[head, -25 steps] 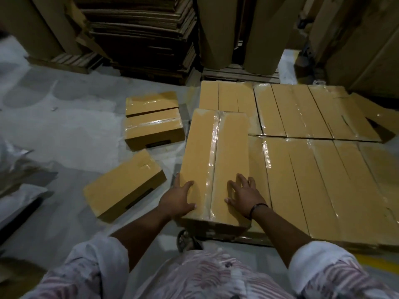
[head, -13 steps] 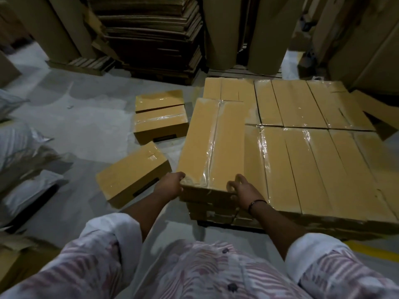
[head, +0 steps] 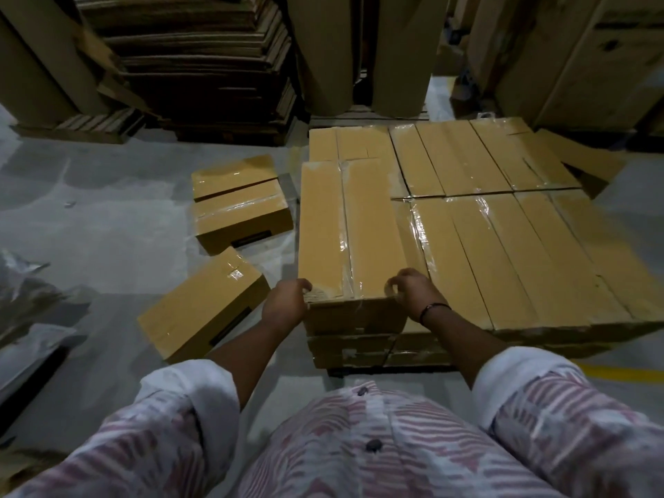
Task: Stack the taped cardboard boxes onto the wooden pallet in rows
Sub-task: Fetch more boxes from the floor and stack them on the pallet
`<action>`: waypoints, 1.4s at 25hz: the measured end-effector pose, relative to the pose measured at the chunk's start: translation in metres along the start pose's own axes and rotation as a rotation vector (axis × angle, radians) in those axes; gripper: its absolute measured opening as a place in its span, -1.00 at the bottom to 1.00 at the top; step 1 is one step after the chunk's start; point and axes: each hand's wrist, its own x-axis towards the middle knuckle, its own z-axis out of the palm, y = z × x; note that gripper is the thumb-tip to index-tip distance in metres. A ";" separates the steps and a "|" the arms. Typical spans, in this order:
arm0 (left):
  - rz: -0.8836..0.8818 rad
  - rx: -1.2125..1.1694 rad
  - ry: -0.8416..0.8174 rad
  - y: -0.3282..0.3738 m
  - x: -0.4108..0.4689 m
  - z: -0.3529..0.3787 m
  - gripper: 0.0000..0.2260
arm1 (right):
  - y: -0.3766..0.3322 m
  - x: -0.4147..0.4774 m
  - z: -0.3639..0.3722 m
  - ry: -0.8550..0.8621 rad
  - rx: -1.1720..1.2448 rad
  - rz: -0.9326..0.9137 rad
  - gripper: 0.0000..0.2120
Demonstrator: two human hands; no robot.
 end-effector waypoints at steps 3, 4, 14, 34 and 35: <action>0.003 -0.014 -0.018 0.002 0.003 0.001 -0.59 | 0.002 0.002 -0.002 0.004 -0.010 0.000 -0.71; 0.000 -0.016 -0.019 0.002 0.003 0.001 -0.58 | 0.002 0.002 -0.002 0.002 -0.018 -0.003 -0.71; -0.045 -0.020 0.007 -0.006 0.002 0.008 -0.57 | 0.001 0.003 0.006 -0.010 -0.036 -0.018 -0.67; -0.028 0.015 -0.007 -0.001 -0.003 0.010 -0.66 | 0.010 0.006 0.011 -0.057 -0.029 -0.006 -0.66; -0.025 0.016 -0.009 -0.001 -0.003 0.010 -0.67 | 0.010 0.006 0.012 -0.060 -0.027 -0.005 -0.66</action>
